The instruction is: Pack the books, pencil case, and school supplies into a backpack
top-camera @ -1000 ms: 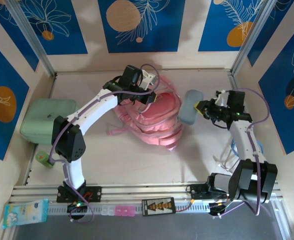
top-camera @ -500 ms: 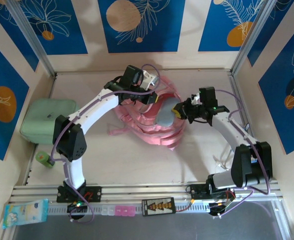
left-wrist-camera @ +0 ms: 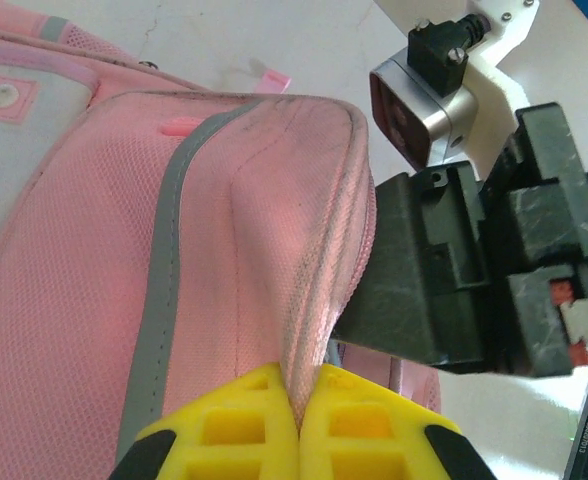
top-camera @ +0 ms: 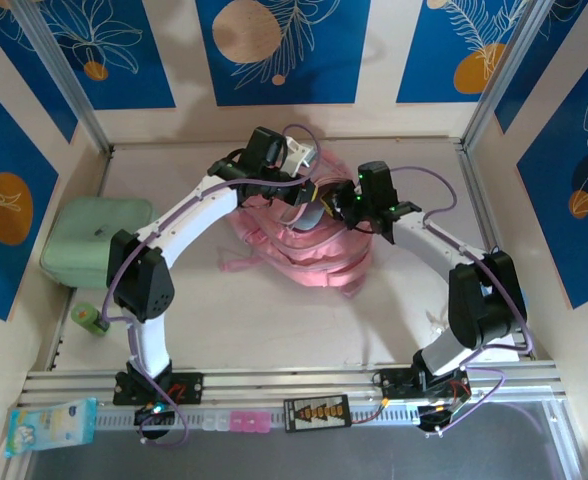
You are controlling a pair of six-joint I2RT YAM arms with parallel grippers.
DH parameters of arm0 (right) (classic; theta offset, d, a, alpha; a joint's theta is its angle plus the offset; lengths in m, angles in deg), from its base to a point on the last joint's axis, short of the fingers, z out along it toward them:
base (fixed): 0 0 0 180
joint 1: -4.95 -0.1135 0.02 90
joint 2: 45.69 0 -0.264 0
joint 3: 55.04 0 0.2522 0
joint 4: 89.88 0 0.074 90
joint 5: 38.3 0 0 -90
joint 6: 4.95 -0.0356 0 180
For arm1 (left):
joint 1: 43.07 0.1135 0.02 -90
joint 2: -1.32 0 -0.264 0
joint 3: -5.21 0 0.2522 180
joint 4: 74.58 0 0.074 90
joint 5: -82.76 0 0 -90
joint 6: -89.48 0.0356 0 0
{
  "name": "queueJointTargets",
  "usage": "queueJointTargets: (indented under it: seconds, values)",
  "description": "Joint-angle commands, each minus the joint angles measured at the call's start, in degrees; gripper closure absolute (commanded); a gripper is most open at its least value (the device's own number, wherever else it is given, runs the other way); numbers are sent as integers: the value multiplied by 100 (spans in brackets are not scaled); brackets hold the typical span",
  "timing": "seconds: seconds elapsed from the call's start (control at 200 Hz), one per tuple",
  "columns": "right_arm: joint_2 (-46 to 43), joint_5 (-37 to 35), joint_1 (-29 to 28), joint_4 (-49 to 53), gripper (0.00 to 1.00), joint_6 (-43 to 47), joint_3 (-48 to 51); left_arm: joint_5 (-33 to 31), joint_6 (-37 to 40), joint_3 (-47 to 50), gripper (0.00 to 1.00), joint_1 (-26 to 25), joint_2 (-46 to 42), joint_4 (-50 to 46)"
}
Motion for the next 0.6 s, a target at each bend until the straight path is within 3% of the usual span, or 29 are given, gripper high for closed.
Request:
queueJointTargets:
  seconds: [0.0,0.07,0.22,0.375,0.595]
  values:
    - [134,-321,-58,-1523,90,-204,460,462,-74,-356,100,-83,-225,297]
    - [37,-196,-56,-2094,88,-255,651,420,-66,-343,100,-83,-210,261]
    - [-288,-494,-130,-2317,88,-294,848,401,-196,-334,100,-83,-140,292]
    - [-155,-792,-215,-2689,87,-911,1016,557,-451,-343,100,-86,-86,492]
    - [232,-1263,-641,-2400,85,-1208,823,669,-661,-295,100,-86,-43,637]
